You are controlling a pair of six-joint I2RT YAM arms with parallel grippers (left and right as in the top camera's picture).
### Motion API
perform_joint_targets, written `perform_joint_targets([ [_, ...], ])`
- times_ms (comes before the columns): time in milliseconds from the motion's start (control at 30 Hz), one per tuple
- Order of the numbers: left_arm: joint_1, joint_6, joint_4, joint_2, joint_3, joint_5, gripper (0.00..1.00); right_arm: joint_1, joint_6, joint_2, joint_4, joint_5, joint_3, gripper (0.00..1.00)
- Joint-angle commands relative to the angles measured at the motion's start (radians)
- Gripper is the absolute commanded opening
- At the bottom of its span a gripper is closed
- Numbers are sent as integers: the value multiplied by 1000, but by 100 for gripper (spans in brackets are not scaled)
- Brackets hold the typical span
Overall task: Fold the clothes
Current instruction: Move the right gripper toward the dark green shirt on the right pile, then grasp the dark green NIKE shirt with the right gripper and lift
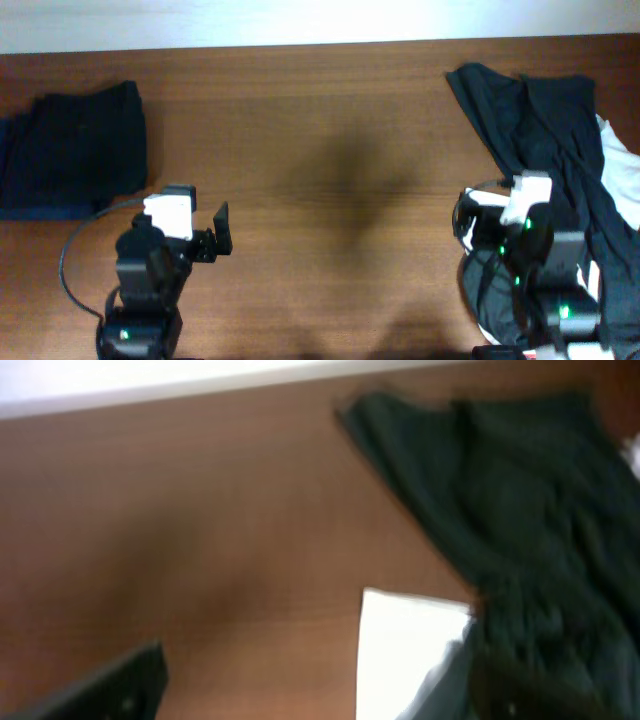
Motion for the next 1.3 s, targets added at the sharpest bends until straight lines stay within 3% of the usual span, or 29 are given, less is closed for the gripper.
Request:
perform_joint_targets([
  [0,5,-10,-85,153,151,9,99,-4,-3,276,-159,-2,235,99],
  [67,5,-9,-99,214,182,8,99,-6,5,449,-230,37,314,99],
  [200,5,-9,-103,234,182,8,99,-80,286,638,-393,122,304,99],
  [267,5,-10,-103,234,182,8,99,-184,330,749,-362,79,248,92],
  [300,5,-9,-103,234,182,8,99,-204,326,788,-350,77,243,86],
  [367,5,-10,-103,234,182,8,99,-213,323,854,-316,89,243,64],
  [433,5,-10,-105,234,182,9,99,-213,323,914,-286,89,243,60],
  [467,5,-10,-106,234,181,8,99,-213,323,937,-278,89,243,53],
  [567,5,-10,-106,234,182,8,99,-213,323,936,-280,87,243,7],
  [600,5,-10,-106,234,182,8,99,-214,323,933,-284,84,245,4],
  [667,5,-10,-106,234,182,8,99,-236,323,893,-332,79,280,4],
  [900,5,-10,-105,234,182,8,99,-270,157,682,-666,46,711,4],
  [1000,5,-9,-102,234,182,8,99,-270,29,660,-613,-119,756,4],
  [1067,5,-10,-102,234,182,8,99,-270,-56,661,-578,-262,906,4],
  [1167,5,-9,-102,234,182,8,99,-155,-264,657,-632,-710,1109,4],
  [1267,5,-10,-102,234,182,8,99,53,-276,694,-657,-724,1091,4],
])
